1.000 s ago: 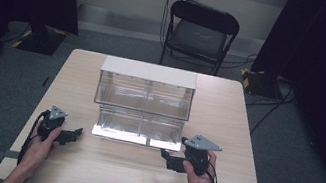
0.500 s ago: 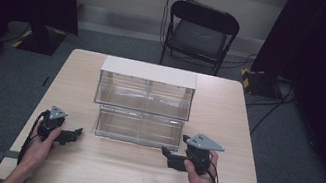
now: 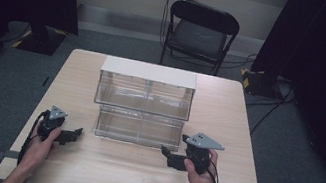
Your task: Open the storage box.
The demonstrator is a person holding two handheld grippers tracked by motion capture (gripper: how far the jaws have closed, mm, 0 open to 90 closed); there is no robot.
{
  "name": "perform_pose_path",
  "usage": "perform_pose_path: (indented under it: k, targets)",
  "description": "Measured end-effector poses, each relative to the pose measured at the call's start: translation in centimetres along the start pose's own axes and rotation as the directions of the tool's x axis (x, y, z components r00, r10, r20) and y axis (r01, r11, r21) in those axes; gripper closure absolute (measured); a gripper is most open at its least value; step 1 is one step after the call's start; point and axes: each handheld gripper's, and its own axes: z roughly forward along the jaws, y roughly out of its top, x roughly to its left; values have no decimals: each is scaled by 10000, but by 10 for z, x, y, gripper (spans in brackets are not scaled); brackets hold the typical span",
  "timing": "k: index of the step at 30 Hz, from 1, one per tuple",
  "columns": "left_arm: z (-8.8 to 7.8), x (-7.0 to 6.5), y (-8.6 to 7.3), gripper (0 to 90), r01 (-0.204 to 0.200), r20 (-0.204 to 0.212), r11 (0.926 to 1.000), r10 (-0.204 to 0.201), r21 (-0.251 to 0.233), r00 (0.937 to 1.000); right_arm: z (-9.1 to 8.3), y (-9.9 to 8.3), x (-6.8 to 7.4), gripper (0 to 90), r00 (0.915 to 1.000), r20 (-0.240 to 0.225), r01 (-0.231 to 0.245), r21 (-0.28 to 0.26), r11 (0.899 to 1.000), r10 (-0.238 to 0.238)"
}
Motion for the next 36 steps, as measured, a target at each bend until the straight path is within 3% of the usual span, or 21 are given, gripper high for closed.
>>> perform_pose_path:
  k: [36]
  targets:
    - [0, 0, 0, 144, 1, 3, 10000, -1, 0, 10000, -3, 6, -1, 137, 9998, -143, -165, -117, 9998, 163]
